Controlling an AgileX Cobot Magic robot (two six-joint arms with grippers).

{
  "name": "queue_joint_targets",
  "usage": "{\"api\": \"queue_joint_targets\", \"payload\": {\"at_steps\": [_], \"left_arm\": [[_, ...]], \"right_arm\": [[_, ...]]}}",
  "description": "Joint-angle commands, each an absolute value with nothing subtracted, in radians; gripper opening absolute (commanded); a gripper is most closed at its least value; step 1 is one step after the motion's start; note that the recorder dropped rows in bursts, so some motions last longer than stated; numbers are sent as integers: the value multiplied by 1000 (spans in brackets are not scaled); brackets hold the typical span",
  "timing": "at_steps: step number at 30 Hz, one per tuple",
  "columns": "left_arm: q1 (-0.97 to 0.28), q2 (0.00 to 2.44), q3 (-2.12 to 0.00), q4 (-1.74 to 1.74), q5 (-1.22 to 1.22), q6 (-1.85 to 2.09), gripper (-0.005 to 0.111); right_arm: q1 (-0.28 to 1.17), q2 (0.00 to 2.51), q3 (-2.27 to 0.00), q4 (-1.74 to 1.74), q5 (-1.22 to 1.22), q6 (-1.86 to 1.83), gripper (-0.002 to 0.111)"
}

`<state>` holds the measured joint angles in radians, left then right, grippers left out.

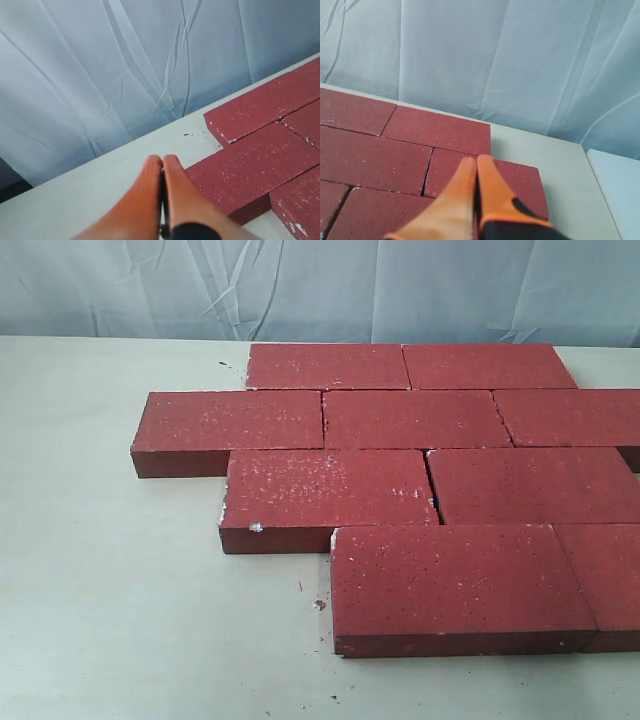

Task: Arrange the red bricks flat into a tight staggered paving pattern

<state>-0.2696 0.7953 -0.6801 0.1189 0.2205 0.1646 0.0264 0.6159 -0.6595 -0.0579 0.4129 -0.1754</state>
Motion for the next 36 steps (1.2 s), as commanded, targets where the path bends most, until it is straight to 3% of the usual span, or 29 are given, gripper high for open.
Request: {"api": "queue_joint_targets", "payload": {"at_steps": [1,12,36], "left_arm": [[-271,677,-601,104,182,156,0],[-271,438,-458,51,150,156,0],[-271,395,-458,0,207,158,0]], "right_arm": [[21,517,-570,-54,335,-171,-1],[21,273,-430,-15,221,-171,-1],[21,252,-430,36,281,-171,-1]]}}
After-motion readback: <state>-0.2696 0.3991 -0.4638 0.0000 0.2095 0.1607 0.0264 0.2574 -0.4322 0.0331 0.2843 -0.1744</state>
